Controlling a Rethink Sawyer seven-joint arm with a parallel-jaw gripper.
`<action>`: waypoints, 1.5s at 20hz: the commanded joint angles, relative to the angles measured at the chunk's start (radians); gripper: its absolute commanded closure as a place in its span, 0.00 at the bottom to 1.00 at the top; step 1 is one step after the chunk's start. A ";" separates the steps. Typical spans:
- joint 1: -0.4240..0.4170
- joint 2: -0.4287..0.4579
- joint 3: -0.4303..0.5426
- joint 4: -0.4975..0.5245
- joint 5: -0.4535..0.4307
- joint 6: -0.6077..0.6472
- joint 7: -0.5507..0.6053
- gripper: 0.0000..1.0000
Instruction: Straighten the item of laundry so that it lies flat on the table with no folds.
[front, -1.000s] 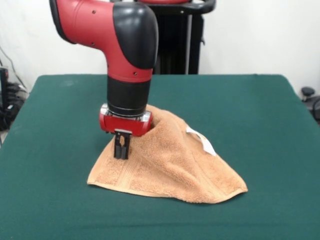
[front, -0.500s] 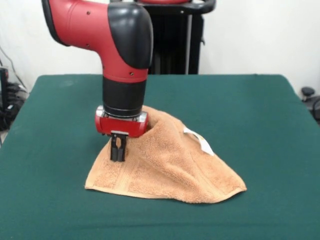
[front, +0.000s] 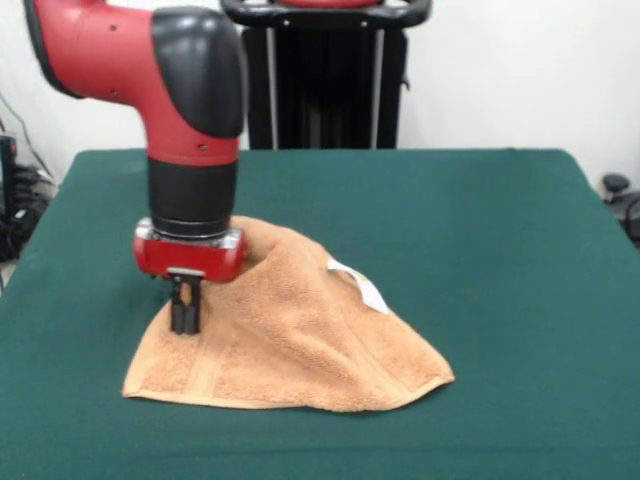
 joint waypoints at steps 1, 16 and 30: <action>-0.095 0.021 0.109 -0.104 -0.097 0.189 -0.121 1.00; -0.084 0.026 0.128 -0.102 -0.179 0.165 0.013 1.00; -0.009 -0.163 0.061 0.077 -0.124 0.178 0.139 1.00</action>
